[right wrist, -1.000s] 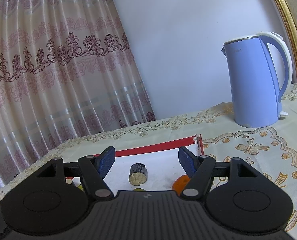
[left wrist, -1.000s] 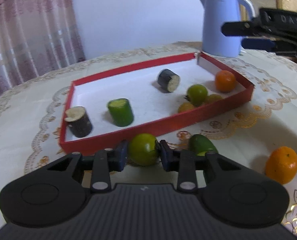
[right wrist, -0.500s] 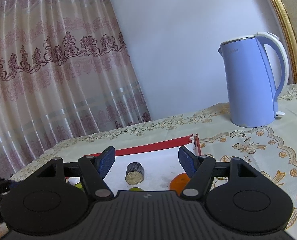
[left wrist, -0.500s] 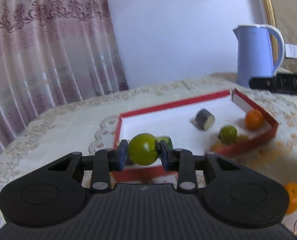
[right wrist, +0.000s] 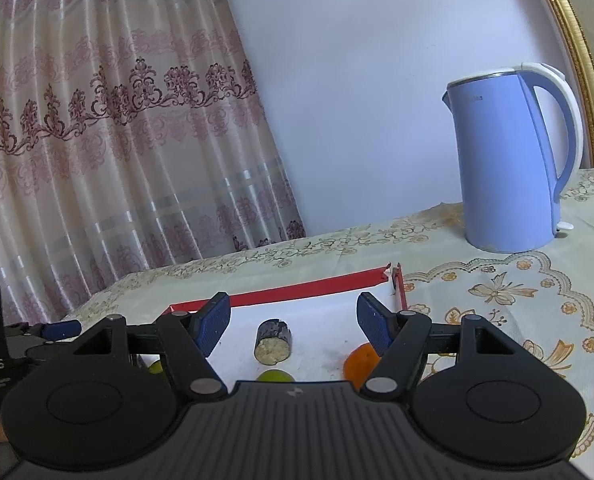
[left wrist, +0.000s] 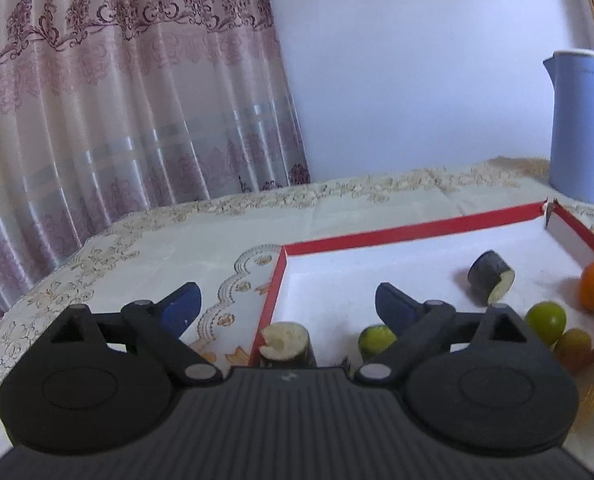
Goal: Organize fruits
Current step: 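Carry the green fruit into the red tray and open the left gripper, then move the right tool to the cucumber slice and close on it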
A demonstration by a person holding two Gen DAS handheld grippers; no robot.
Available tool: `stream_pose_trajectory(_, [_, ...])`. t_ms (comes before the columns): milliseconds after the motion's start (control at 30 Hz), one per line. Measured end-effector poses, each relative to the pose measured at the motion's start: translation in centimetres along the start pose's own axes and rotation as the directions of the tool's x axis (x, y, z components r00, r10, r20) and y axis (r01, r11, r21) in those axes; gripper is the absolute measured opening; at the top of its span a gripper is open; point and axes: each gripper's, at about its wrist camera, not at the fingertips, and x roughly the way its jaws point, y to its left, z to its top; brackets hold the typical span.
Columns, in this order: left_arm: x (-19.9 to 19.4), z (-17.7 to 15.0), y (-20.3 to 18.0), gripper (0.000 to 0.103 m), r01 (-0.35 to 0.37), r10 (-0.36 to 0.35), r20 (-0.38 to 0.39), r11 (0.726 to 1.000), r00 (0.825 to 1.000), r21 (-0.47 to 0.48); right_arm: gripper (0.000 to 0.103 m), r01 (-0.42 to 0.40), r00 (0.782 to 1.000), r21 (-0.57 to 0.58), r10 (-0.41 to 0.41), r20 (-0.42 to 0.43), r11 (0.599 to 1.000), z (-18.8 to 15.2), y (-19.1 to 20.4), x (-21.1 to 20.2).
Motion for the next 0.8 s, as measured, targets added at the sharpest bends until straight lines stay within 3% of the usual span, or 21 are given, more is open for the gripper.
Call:
stream_pose_trajectory(133, [-1.2, -0.8, 0.6, 0.099, 0.012, -0.012, 0.004, 1.000, 1.000, 0.009, 0.069, 0.001, 1.000, 0.002, -0.001, -0.004, 1.000, 0.0, -0.1, 0.0])
stream_pose_trajectory(367, [-5.4, -3.2, 4.7, 0.103, 0.015, -0.015, 0.000, 0.998, 1.000, -0.057, 0.069, -0.030, 0.998, -0.018, 0.029, -0.058, 0.999, -0.2, 1.0, -0.7])
stream_pose_trajectory(533, [-7.2, -5.6, 7.2, 0.103, -0.002, 0.001, -0.017, 0.995, 1.000, -0.102, 0.069, -0.076, 0.983, -0.108, 0.056, -0.172, 0.991, -2.4, 4.5, -1.6])
stream_pose_trajectory(800, [-7.7, -7.2, 8.1, 0.103, 0.020, -0.023, -0.019, 0.991, 1.000, -0.133, 0.069, -0.033, 0.965, -0.286, -0.044, -0.258, 0.958, -6.1, 10.0, -1.2])
